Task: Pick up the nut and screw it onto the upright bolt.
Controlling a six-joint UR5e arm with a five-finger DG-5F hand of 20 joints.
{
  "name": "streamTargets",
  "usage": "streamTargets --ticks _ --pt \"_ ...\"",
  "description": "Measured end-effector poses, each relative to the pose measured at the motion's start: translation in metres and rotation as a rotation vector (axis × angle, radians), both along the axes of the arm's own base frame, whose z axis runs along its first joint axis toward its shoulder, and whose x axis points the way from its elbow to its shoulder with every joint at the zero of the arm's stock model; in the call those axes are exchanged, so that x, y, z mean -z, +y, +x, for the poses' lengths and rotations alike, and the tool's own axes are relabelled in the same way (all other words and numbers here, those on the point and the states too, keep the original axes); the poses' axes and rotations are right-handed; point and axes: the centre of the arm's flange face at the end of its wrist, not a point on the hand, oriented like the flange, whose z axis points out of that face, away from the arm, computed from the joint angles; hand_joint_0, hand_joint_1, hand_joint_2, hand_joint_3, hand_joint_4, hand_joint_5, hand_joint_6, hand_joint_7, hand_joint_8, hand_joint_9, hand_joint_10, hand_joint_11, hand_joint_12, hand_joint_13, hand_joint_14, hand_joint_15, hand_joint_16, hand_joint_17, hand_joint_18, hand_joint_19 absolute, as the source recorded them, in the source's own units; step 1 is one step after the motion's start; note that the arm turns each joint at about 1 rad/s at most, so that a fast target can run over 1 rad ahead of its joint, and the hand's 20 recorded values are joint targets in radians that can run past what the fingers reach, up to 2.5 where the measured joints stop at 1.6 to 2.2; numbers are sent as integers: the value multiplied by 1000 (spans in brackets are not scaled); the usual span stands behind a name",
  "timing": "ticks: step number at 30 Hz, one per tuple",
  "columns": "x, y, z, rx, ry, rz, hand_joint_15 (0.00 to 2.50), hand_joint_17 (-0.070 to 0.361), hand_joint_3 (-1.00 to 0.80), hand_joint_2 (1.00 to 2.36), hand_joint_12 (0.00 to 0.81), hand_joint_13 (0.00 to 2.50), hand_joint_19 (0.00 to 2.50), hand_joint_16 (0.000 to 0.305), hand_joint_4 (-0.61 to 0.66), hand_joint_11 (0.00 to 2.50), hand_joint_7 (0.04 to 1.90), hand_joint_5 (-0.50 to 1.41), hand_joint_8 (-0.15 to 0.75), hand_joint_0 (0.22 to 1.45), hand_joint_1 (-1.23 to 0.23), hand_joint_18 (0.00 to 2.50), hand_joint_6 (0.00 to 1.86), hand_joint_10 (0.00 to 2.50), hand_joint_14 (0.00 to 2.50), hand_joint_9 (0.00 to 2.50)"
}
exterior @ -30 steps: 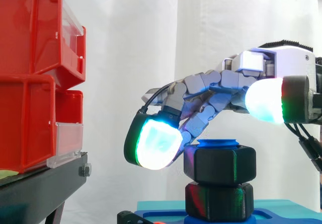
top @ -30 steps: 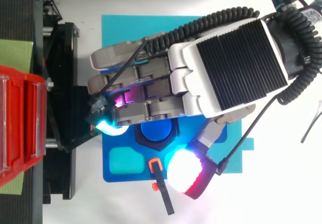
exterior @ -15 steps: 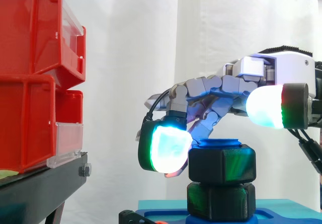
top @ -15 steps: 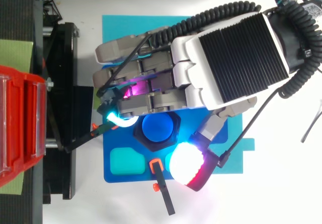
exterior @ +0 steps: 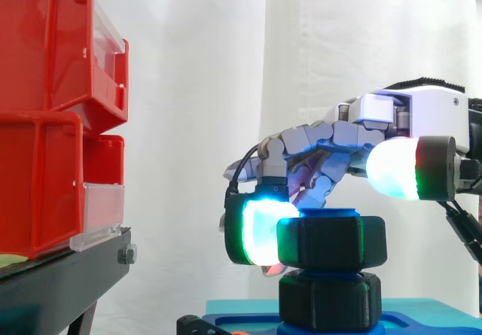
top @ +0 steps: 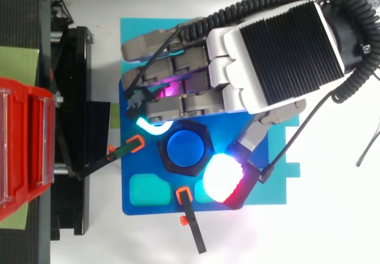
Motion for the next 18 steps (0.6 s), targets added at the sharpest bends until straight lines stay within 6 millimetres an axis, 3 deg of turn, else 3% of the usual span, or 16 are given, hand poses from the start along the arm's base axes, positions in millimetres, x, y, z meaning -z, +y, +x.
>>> streamTargets --ticks 18 --pt "-2 -22 -4 -4 -14 -8 20 18 -500 1000 147 1015 15 8 63 42 1135 21 258 554 -202 628 747 0 0 1444"
